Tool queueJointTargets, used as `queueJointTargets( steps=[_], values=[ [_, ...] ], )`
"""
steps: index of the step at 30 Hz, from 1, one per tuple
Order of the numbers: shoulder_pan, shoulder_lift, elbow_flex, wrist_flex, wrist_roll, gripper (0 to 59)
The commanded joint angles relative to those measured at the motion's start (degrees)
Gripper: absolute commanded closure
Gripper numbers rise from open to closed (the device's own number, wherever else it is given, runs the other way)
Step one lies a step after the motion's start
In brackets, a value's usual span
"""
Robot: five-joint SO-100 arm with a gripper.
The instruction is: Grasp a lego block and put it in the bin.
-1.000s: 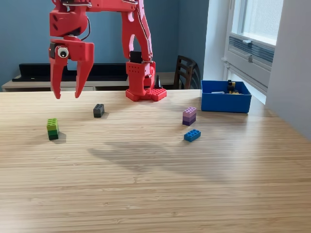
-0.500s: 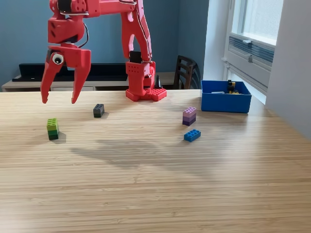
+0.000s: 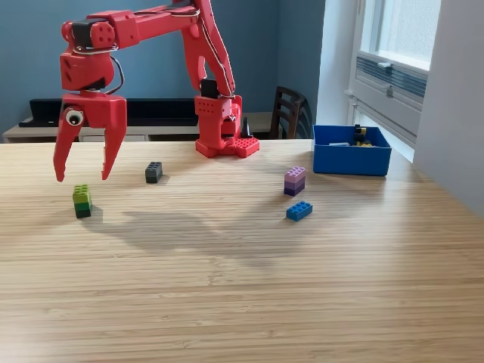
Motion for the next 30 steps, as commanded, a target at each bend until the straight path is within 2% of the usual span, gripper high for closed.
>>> queueJointTargets(
  steps=[1,22,25,30],
  values=[
    [0.44,-0.09,-5.89,-0.53,0.0,33.1],
    [1.85,-9.67,-11.6,-0.44,1.05,36.4],
    [2.11,-10.99,-13.45,0.44,1.23,37.6],
    [2.37,-12.57,-15.91,1.85,1.67,43.5]
  ],
)
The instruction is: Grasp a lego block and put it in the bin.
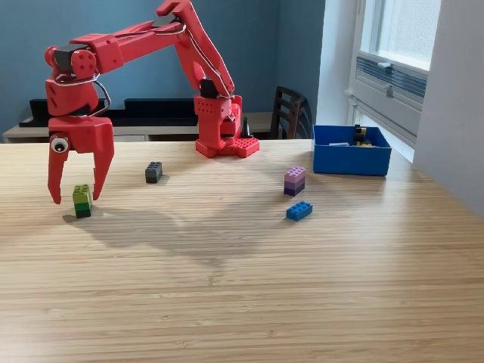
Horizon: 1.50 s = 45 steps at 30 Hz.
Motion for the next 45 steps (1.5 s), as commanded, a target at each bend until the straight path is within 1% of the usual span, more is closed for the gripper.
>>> queueJointTargets(
  steps=[1,4,5,6,15,20,25,26,28,31,35,38,45],
  values=[
    [0.53,0.53,-5.45,1.41,0.7,45.1],
    [0.62,0.18,-5.98,1.49,1.14,53.1],
    [0.62,0.18,-5.98,1.49,1.32,56.8],
    [0.62,0.18,-5.98,1.41,1.41,58.5],
    [0.62,0.26,-6.59,1.76,1.23,58.5],
    [0.79,0.88,-9.76,5.45,0.26,58.5],
    [-1.85,1.23,-7.21,6.77,-1.32,58.5],
    [-2.64,1.41,-7.03,7.65,-1.76,58.5],
    [-3.34,1.93,-11.43,12.39,-2.02,58.5],
    [-6.68,5.98,-14.85,16.0,-2.9,58.5],
    [-13.89,15.38,-12.3,16.44,-5.36,58.5],
    [-21.01,22.68,-7.73,16.7,-7.21,58.6],
    [-43.15,36.3,6.86,16.79,-13.71,58.6]
  ],
)
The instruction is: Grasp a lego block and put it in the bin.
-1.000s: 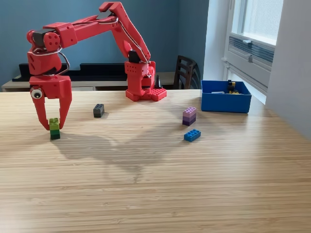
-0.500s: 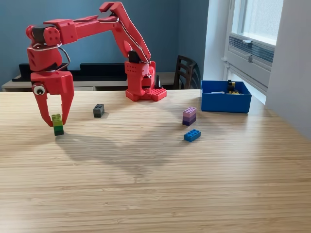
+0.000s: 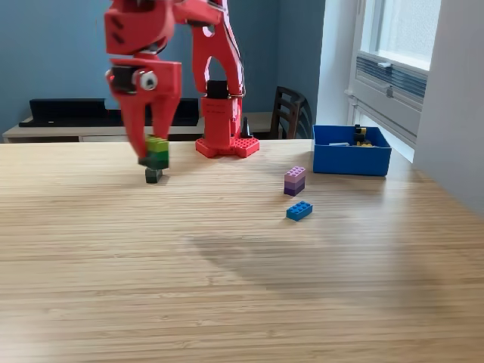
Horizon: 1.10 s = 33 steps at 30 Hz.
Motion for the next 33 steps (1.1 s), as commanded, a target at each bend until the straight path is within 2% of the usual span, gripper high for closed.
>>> queueJointTargets(
  steps=[1,8,14,19,24,33],
  values=[
    [-17.23,15.38,8.09,0.79,-3.96,58.6],
    [-40.25,20.65,19.42,0.79,-5.19,58.6],
    [-57.92,21.01,25.14,0.79,-3.78,58.6],
    [-69.43,21.01,25.05,0.79,-2.72,58.6],
    [-77.87,20.92,21.62,2.55,-2.37,58.6],
    [-83.94,20.83,21.62,2.64,-4.92,58.3]
  ],
)
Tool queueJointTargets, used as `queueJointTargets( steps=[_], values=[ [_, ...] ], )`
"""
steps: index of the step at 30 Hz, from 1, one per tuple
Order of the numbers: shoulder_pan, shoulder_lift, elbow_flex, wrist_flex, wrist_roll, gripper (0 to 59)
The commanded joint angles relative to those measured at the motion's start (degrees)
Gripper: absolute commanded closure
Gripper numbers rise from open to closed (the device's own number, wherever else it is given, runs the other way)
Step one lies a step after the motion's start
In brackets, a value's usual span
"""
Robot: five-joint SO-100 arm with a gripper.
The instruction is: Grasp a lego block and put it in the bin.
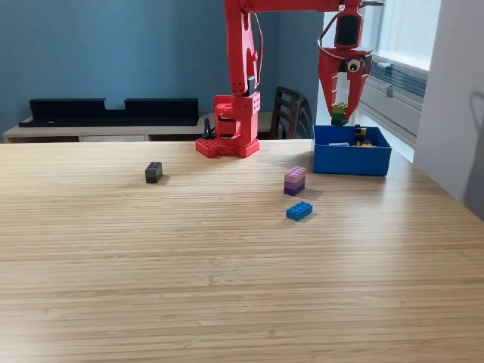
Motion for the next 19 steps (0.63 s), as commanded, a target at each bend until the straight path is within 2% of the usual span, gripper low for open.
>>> queueJointTargets(
  steps=[1,3,5,7,10,12,14,17,19],
  values=[
    [-1.32,4.57,-3.78,0.53,-1.32,57.5],
    [-1.14,4.57,-3.6,0.53,-1.49,41.0],
    [-1.05,4.57,-3.43,0.44,-1.32,30.3],
    [-0.97,4.57,-3.34,0.44,-1.05,25.3],
    [-0.7,4.57,-3.34,0.35,-0.62,22.0],
    [-0.53,4.57,-3.34,0.18,-0.62,22.7],
    [0.09,4.57,-3.34,0.18,-1.14,27.6],
    [2.81,4.57,-3.43,0.18,-0.79,39.6],
    [6.33,4.57,-3.87,0.18,0.18,50.2]
  ],
)
